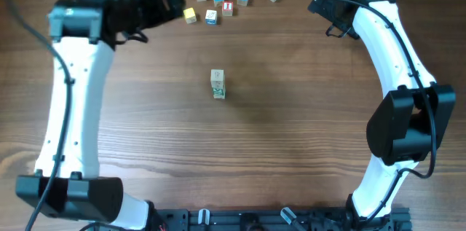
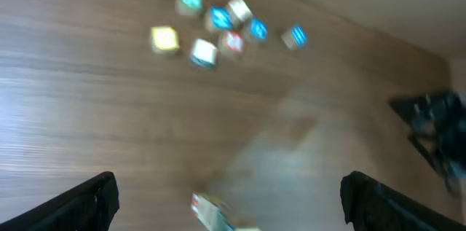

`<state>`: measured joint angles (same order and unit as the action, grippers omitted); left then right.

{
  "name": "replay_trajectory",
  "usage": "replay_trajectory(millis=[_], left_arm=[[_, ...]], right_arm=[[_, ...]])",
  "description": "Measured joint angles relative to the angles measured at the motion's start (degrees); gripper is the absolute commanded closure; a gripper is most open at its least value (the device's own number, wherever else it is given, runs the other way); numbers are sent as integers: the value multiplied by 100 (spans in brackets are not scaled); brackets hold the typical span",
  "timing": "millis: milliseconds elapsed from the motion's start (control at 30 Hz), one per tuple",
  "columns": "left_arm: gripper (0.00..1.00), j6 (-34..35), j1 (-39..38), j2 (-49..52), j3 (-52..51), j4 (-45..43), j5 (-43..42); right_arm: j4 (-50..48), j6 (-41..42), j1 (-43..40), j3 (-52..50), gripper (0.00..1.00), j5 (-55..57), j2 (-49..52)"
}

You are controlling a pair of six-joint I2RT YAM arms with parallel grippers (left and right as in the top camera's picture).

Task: Form a tower

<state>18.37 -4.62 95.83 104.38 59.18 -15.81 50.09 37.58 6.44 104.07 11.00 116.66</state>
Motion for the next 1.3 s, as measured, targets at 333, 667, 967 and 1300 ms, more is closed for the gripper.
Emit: replay_trajectory(millis=[333,667,967,1300], left_arm=[[35,-131,-1681,876,-90,833,866],[32,-136,-2037,1637,-105,1488,1137],[10,-133,-2286,1648,-109,1705,1307],[32,-127,-2286,1690,-1209,507,1366]], right_arm=[[-2,0,0,0,1,0,0],[0,0,0,0,0,0,0],[0,0,0,0,0,0,0],[-2,0,0,0,0,0,0]])
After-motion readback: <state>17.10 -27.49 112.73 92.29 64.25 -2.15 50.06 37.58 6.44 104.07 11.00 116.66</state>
